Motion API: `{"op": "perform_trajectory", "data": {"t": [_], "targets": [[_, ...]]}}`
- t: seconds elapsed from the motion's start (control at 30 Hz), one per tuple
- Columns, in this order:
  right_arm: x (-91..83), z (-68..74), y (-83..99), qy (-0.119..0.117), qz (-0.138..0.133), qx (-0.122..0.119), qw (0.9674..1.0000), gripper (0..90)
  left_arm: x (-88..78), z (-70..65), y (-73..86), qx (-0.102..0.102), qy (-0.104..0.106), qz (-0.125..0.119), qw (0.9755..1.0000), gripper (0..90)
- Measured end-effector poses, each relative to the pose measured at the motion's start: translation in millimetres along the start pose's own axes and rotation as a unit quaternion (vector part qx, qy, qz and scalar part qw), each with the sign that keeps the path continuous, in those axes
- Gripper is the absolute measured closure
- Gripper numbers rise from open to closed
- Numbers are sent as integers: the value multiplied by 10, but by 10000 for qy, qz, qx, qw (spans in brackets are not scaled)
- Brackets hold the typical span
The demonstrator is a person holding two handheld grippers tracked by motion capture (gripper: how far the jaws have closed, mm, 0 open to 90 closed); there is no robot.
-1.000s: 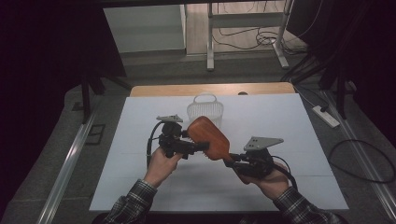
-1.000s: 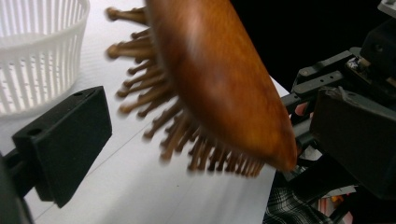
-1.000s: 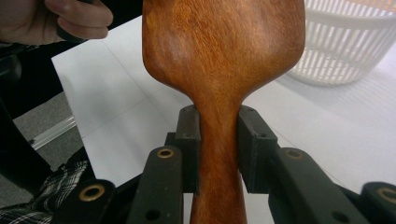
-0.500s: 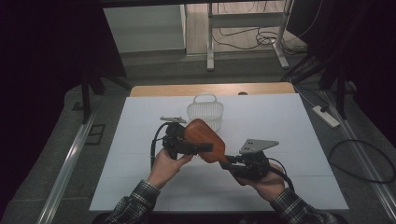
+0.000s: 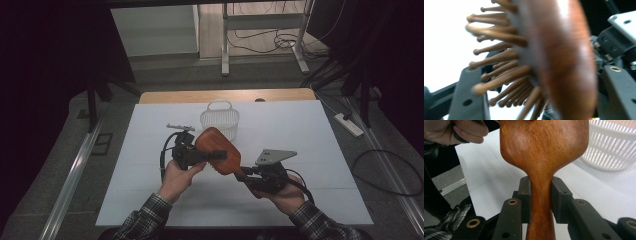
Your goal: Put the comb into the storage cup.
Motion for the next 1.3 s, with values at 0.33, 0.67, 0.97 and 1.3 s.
{"op": "perform_trajectory", "data": {"t": [0.33,0.67,0.97,1.3], "targets": [[68,-17,44,87,204,-175,9996,720,-5,19,21,-191,393,49,9990,517],[86,-6,55,44,298,-261,9992,636,-11,-44,4,138,187,45,9997,523],[121,-17,79,179,430,-318,9984,443,-53,-15,-7,216,-91,-10,9997,522],[133,-75,131,-23,670,24,9977,274,-122,-48,-34,501,-322,-40,9982,519]]}}
Point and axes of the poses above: each handheld gripper's, and its own axes: x roughly forward along the jaws, y roughly out of its underside, z roughly to its left, the point moved 7 cm from there along x, roughly forward along the jaws, and after that the axes turned 3 degrees about -y, right-handed, at the moved point
